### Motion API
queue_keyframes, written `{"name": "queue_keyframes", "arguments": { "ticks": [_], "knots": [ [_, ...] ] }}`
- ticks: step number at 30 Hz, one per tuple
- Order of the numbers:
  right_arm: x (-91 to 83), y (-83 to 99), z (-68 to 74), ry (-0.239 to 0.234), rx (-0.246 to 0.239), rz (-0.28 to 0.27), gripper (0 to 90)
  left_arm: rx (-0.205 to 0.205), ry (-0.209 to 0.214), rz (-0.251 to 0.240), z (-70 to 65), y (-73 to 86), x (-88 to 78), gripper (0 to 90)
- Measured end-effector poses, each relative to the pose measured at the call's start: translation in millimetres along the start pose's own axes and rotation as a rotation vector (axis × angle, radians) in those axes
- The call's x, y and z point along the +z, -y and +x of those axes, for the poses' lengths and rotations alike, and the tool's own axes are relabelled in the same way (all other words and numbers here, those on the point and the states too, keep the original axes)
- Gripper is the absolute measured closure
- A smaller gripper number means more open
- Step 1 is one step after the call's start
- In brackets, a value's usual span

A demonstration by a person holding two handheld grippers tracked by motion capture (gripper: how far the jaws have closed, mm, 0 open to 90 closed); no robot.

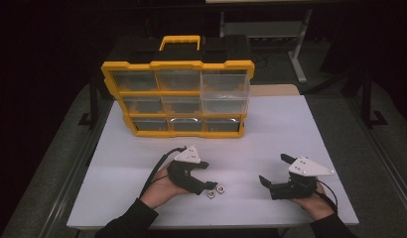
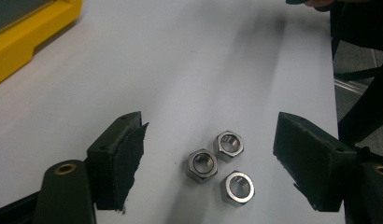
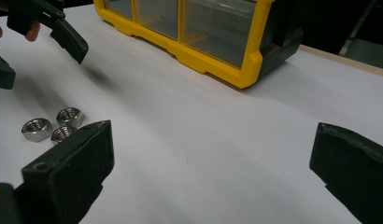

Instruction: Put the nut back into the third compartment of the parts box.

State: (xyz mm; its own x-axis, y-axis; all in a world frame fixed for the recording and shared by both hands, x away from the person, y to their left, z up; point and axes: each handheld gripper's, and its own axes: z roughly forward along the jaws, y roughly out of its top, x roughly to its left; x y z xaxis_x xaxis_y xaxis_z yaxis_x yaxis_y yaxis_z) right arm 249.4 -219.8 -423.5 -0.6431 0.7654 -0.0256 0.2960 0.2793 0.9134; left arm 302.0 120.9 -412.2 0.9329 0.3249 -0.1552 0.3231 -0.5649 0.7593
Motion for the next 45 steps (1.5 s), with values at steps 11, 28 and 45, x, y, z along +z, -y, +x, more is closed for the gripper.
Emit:
{"name": "queue_keyframes", "arguments": {
  "ticks": [11, 28, 45],
  "knots": [
    [0.4, 0.1, 0.1, 0.000, -0.008, 0.003, 0.0, -0.016, -0.008, 0.047, 0.2, -1.3, 9.0, 39.6],
    [0.9, 0.4, 0.6, -0.003, -0.008, 0.010, 0.0, -0.018, 0.018, 0.104, 2.5, -0.2, 20.0, 57.9],
    [0.2, 0.1, 0.6, -0.004, -0.009, 0.014, 0.0, -0.011, 0.009, 0.144, 1.9, 3.2, 31.6, 65.8]
  ]
}}
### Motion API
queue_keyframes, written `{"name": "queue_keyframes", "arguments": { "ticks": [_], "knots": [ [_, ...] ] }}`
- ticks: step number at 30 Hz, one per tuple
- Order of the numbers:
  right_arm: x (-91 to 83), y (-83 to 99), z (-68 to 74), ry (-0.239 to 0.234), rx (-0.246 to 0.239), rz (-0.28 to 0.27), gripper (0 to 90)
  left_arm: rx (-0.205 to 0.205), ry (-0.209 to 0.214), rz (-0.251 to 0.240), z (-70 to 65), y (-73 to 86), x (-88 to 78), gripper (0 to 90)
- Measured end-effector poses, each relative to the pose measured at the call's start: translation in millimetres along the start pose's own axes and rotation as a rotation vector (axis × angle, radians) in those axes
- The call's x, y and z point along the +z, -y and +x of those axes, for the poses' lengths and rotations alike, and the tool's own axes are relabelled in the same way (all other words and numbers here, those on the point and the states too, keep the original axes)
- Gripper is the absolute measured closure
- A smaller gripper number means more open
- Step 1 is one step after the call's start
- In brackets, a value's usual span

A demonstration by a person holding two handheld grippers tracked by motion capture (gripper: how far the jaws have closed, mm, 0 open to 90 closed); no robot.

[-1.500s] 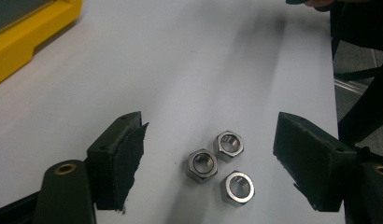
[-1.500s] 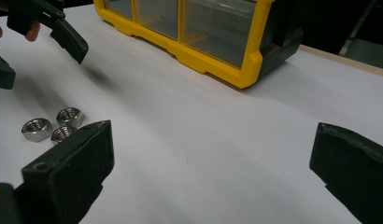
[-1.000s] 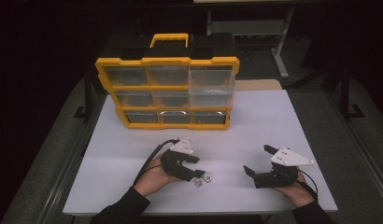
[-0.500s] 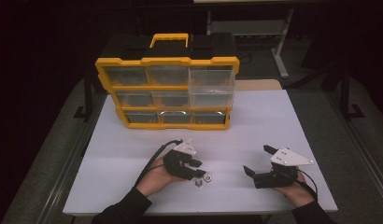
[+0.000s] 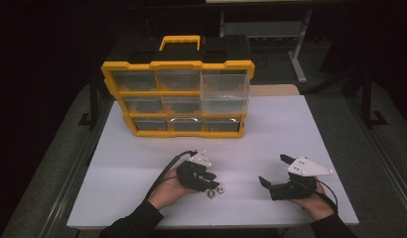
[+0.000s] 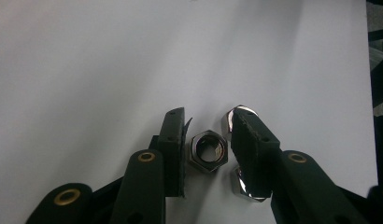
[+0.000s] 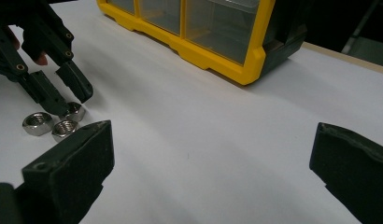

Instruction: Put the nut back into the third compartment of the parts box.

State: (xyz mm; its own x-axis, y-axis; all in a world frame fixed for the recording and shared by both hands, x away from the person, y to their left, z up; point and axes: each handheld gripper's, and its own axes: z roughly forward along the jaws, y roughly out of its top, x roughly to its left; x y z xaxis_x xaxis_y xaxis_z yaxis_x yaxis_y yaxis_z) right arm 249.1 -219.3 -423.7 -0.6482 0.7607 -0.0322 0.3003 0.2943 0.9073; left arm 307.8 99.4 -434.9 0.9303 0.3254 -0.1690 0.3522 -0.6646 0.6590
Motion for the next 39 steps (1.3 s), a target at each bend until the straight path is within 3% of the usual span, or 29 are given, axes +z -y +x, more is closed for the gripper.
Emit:
{"name": "queue_keyframes", "arguments": {
  "ticks": [25, 28, 29, 39],
  "knots": [
    [-0.2, -0.1, 0.0, 0.006, -0.005, 0.004, 0.0, 0.008, -0.041, 0.023, 0.8, 1.0, 5.8, 69.0],
    [-0.2, -0.1, 0.0, 0.006, -0.007, 0.005, 0.0, 0.029, -0.043, 0.044, 1.5, 1.0, 5.8, 68.8],
    [-0.3, -0.1, 0.1, 0.006, -0.006, 0.005, 0.0, 0.015, -0.047, 0.029, 0.3, 1.3, 7.0, 68.7],
    [-0.1, -0.1, 0.0, 0.007, -0.008, 0.006, 0.0, 0.037, -0.064, 0.033, -1.6, 1.8, 7.8, 69.4]
  ]
}}
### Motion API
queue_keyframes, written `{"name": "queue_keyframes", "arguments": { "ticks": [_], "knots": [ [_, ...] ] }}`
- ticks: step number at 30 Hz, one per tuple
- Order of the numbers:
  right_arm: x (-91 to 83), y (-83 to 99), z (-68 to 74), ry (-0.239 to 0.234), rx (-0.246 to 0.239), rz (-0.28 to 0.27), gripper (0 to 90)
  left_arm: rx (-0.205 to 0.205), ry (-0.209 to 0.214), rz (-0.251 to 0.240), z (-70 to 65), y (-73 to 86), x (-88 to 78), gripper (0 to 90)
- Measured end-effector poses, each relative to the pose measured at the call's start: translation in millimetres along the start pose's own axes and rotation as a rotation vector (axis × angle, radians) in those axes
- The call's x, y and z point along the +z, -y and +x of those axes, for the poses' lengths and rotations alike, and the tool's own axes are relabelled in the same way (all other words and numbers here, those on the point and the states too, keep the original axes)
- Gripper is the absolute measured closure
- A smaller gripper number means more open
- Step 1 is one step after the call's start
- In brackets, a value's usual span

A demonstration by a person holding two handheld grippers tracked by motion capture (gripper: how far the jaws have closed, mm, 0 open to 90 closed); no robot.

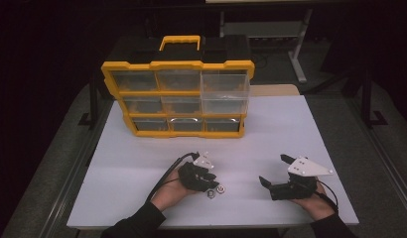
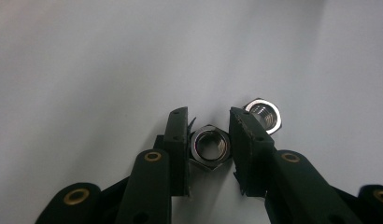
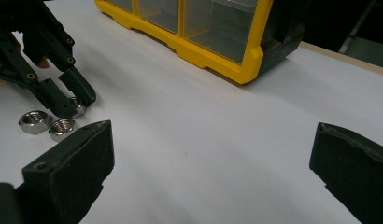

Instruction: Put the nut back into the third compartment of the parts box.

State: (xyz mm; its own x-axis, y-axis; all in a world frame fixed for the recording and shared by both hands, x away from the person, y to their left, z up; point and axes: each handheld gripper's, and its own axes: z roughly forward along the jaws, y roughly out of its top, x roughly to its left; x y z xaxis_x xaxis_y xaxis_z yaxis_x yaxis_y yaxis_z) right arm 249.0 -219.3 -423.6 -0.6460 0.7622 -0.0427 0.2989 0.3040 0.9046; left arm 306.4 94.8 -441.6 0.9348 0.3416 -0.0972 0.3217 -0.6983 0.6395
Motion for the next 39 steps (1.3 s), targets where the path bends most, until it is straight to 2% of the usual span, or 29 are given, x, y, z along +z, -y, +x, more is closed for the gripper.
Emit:
{"name": "queue_keyframes", "arguments": {
  "ticks": [3, 4, 6, 11, 14, 15, 16, 17, 19, 23, 24, 25, 26, 27, 32, 39],
  "knots": [
    [-0.3, -0.1, 0.3, 0.001, 0.003, 0.001, 0.0, 0.022, -0.005, 0.012, -0.1, -0.6, -0.6, 69.9],
    [-0.4, -0.1, 0.3, 0.001, 0.005, 0.001, 0.0, 0.005, -0.008, -0.003, -1.5, -0.4, 0.5, 70.0],
    [-0.4, -0.1, 0.0, 0.001, 0.004, 0.000, 0.0, 0.026, -0.012, 0.010, -0.7, -0.6, -0.3, 70.2],
    [-0.3, 0.1, -0.1, 0.000, 0.001, 0.000, 0.0, 0.031, -0.016, 0.015, -1.4, -1.1, -0.7, 70.5],
    [-0.7, -0.2, -0.3, 0.001, 0.003, -0.003, 0.0, 0.028, -0.014, 0.012, -0.7, -1.0, -1.0, 70.6],
    [-0.7, -0.2, -0.6, 0.001, 0.001, -0.005, 0.0, 0.014, -0.012, 0.004, -1.2, -1.0, -0.7, 70.6],
    [-0.8, -0.2, -0.7, 0.001, 0.002, -0.005, 0.0, 0.046, -0.007, 0.033, 1.4, -1.3, -2.7, 70.6],
    [-0.7, -0.2, -0.8, 0.001, 0.002, -0.005, 0.0, 0.043, -0.006, 0.030, 1.3, -1.3, -2.6, 70.6],
    [-0.6, -0.1, -0.7, 0.002, 0.000, -0.005, 0.0, 0.001, -0.002, 0.002, -1.0, -1.0, -1.0, 70.6],
    [-0.7, -0.1, -0.4, 0.000, 0.001, -0.004, 0.0, 0.019, 0.006, 0.012, 0.6, -1.8, -3.5, 70.6],
    [-0.8, -0.1, -0.4, 0.000, 0.002, -0.003, 0.0, -0.005, 0.003, -0.007, -0.8, -1.6, -3.0, 70.6],
    [-0.9, -0.1, -0.3, 0.000, 0.002, -0.002, 0.0, 0.010, 0.006, 0.009, 0.8, -1.9, -4.8, 70.6],
    [-0.9, -0.2, -0.4, 0.001, 0.001, -0.004, 0.0, 0.006, 0.010, 0.005, 1.1, -1.7, -5.6, 70.6],
    [-0.7, -0.3, -0.9, 0.001, -0.005, -0.008, 0.0, -0.018, 0.012, -0.014, -0.3, -1.6, -5.9, 70.6],
    [-0.5, 0.0, 0.3, 0.000, 0.003, 0.003, 0.0, -0.017, 0.022, -0.041, 0.3, -4.1, -14.5, 70.6],
    [-0.6, -0.4, 0.1, 0.000, -0.008, 0.004, 0.0, -0.013, 0.036, -0.055, -0.5, -8.1, -28.6, 70.6]
  ]
}}
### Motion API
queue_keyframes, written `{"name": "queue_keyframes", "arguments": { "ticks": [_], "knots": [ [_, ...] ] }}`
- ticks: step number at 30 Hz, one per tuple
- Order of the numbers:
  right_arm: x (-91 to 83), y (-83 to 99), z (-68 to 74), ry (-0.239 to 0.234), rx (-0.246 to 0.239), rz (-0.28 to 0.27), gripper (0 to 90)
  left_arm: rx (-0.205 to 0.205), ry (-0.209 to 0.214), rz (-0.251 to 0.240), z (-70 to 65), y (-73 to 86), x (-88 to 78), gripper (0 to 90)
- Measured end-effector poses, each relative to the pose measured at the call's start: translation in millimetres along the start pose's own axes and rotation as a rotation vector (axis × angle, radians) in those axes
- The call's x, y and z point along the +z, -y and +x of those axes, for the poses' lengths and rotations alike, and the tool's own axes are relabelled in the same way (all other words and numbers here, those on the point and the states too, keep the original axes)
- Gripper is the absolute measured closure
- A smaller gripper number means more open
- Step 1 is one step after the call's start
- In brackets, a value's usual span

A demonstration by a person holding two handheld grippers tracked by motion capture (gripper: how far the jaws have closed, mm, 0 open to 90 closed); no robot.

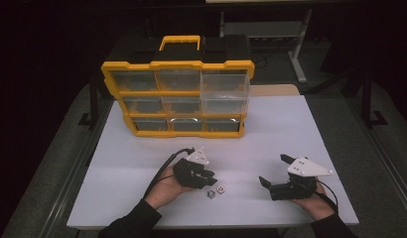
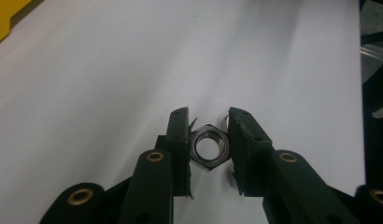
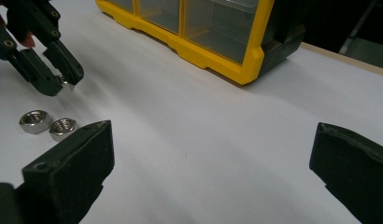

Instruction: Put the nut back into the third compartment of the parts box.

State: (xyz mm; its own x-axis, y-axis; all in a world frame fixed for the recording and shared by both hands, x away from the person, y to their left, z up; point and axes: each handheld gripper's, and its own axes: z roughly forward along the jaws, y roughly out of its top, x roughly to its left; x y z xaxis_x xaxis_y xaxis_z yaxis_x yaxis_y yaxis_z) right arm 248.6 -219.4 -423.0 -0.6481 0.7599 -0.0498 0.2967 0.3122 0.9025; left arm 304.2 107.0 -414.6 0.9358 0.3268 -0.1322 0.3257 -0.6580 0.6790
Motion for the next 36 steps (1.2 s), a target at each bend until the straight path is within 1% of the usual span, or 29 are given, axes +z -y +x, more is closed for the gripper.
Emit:
{"name": "queue_keyframes", "arguments": {
  "ticks": [2, 4, 5, 6, 8, 12, 15, 16, 20, 22, 24, 25, 26, 27, 29, 30, 32, 34, 35, 36],
  "knots": [
    [-0.1, -0.2, 0.0, 0.001, 0.002, -0.003, 0.0, -0.004, 0.004, -0.002, -0.4, -1.7, -3.9, 70.6],
    [0.0, -0.2, 0.2, 0.001, 0.001, -0.003, 0.0, 0.005, 0.015, 0.000, 0.3, -3.6, -7.4, 70.6],
    [0.0, -0.2, 0.2, 0.000, 0.002, -0.003, 0.0, 0.003, 0.018, 0.000, 0.0, -4.5, -8.5, 70.6],
    [0.1, -0.2, 0.3, -0.001, 0.003, -0.002, 0.0, 0.010, 0.017, -0.002, 0.0, -5.3, -9.6, 70.6],
    [0.1, -0.2, 0.6, -0.002, 0.002, -0.003, 0.0, 0.009, 0.026, -0.001, -0.8, -7.4, -12.3, 70.6],
    [-0.4, 0.0, -0.3, 0.001, 0.006, -0.005, 0.0, 0.024, 0.030, -0.003, -0.3, -11.9, -16.1, 70.6],
    [-0.9, 0.1, -0.9, 0.002, 0.003, -0.011, 0.0, 0.020, 0.034, -0.002, -0.3, -15.2, -18.5, 70.6],
    [-1.1, 0.1, -0.9, 0.002, 0.002, -0.012, 0.0, 0.026, 0.038, -0.002, 0.1, -16.6, -19.6, 70.6],
    [-1.6, 0.2, -0.7, 0.003, 0.004, -0.012, 0.0, 0.030, 0.048, -0.005, 0.5, -21.9, -23.7, 70.6],
    [-2.2, 0.3, -0.7, 0.006, 0.004, -0.011, 0.0, 0.025, 0.052, -0.008, 0.5, -24.7, -26.0, 70.6],
    [-2.7, 0.5, -0.5, 0.007, 0.011, -0.009, 0.0, 0.034, 0.057, -0.010, 1.2, -27.4, -28.0, 70.6],
    [-2.8, 0.6, -0.6, 0.007, 0.010, -0.009, 0.0, 0.045, 0.057, -0.006, 1.8, -28.9, -29.3, 70.6],
    [-2.7, 0.6, -1.0, 0.008, 0.004, -0.011, 0.0, 0.033, 0.062, -0.015, 0.5, -30.2, -29.9, 70.6],
    [-2.7, 0.8, -1.1, 0.008, 0.003, -0.011, 0.0, 0.043, 0.063, -0.014, 1.0, -31.8, -31.1, 70.6],
    [-3.0, 0.8, -1.3, 0.008, 0.003, -0.013, 0.0, 0.030, 0.074, -0.029, 0.2, -34.4, -32.7, 70.6],
    [-3.1, 0.8, -1.5, 0.008, 0.002, -0.014, 0.0, 0.037, 0.079, -0.028, 0.6, -35.8, -34.0, 70.6],
    [-3.5, 0.8, -1.1, 0.007, 0.009, -0.012, 0.0, 0.038, 0.083, -0.036, 0.4, -38.3, -35.6, 70.6],
    [-3.3, 0.8, -1.4, 0.008, 0.003, -0.015, 0.0, 0.040, 0.088, -0.033, 0.5, -41.2, -38.5, 70.6],
    [-3.4, 0.9, -1.3, 0.008, 0.005, -0.015, 0.0, 0.029, 0.090, -0.048, 0.0, -42.2, -39.1, 70.6],
    [-3.3, 0.8, -1.4, 0.008, 0.003, -0.015, 0.0, 0.035, 0.090, -0.042, 0.5, -43.8, -41.1, 70.6]
  ]
}}
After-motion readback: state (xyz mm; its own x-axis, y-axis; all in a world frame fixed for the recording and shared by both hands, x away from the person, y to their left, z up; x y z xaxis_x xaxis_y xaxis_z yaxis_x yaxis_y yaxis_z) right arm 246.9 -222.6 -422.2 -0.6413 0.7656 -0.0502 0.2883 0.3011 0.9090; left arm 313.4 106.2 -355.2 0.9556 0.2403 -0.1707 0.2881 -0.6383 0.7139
